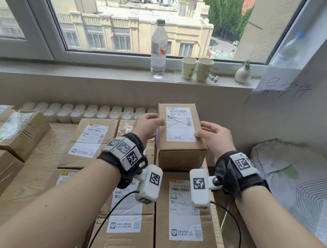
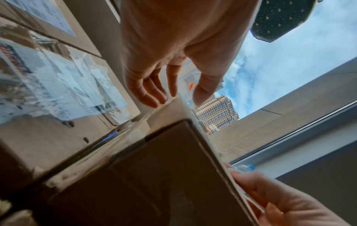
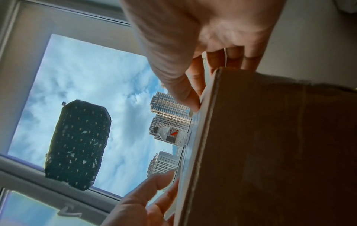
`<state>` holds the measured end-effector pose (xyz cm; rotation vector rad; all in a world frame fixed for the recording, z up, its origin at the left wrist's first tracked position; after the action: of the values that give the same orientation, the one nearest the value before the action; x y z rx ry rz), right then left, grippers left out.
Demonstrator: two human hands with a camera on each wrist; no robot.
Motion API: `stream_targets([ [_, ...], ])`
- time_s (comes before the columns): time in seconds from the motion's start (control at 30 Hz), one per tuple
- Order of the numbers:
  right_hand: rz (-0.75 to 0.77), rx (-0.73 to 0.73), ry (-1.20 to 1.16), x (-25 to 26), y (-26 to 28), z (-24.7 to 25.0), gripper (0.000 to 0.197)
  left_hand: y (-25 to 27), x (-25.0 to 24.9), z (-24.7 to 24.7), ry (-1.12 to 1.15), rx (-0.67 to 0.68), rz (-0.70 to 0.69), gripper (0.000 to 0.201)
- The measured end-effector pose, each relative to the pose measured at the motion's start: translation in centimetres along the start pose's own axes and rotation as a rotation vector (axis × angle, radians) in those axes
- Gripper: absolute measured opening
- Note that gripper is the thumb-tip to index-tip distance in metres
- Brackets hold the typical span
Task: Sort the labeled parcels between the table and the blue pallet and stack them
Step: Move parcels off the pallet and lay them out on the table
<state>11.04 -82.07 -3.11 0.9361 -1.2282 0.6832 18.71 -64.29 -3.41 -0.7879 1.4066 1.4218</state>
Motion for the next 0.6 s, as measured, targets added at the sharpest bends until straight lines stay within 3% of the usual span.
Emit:
stream_targets([
  [0.23, 0.023, -0.021, 0.006, -0.08, 0.30, 0.08, 0.026, 0.28, -0.08, 0.23, -0.020, 0.030, 0.004, 0.052],
  [0.6, 0.032, 0.001, -0.010, -0.03, 0.74, -0.34, 0.031, -0.13, 0.72, 0.59, 0.002, 0.035, -0.001, 0.048],
])
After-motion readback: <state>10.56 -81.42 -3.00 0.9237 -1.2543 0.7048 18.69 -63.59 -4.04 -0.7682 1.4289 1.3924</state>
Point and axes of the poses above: each hand's wrist, its own y-axis away from the middle knuckle, its own z-axis out of the back of the hand, x = y × z, the point moved 1 cm from there along -y, towards the middle knuckle, and after that the axes turned 5 degrees about -y, right-handed, at the moved point
